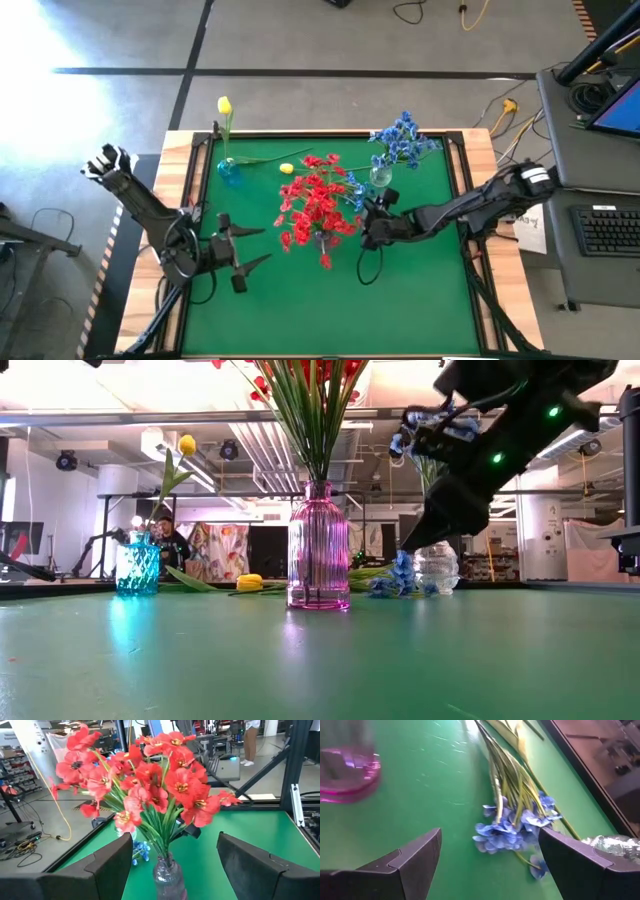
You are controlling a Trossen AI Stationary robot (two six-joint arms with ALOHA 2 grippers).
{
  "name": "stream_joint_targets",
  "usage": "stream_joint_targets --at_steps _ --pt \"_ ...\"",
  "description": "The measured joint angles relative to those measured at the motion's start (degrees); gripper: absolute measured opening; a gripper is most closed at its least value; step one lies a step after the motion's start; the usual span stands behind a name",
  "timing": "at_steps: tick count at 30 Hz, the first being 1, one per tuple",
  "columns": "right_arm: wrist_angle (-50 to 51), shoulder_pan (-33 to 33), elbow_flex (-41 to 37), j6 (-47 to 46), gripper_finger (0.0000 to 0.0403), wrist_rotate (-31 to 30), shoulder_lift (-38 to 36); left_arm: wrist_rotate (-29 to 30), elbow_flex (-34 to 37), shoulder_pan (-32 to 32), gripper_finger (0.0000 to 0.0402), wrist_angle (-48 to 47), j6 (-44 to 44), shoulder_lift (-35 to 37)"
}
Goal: Sort flowers into vase by color
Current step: Put the blue flowers into the transparent vase
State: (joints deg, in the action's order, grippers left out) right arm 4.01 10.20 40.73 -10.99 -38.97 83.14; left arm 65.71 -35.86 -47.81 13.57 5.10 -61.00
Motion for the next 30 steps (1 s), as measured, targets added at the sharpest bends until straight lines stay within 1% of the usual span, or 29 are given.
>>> stream_joint_targets --at_steps 7,13,18,23,30 --pt "-2.07 -3.55 0.00 2.74 0.0325 1.36 2.07 2.69 0.00 0.00 0.0274 -2.59 -0.06 1.48" --pt "-4.68 -5.05 0.00 4.06 0.0324 2.03 4.20 4.12 0.00 0.00 0.0274 -4.15 -0.06 1.71" --pt "-6.68 -6.27 -0.02 4.99 0.0324 2.26 5.93 4.28 0.00 0.00 0.0274 -4.64 -0.06 1.71" --pt "-7.89 -7.70 -0.02 5.19 0.0324 4.83 7.24 4.31 0.00 0.00 0.0274 -4.79 -0.04 1.71" --pt "-7.99 -8.11 -0.02 5.71 0.0324 4.91 8.14 4.35 0.00 0.00 0.0274 -5.03 0.14 1.71"
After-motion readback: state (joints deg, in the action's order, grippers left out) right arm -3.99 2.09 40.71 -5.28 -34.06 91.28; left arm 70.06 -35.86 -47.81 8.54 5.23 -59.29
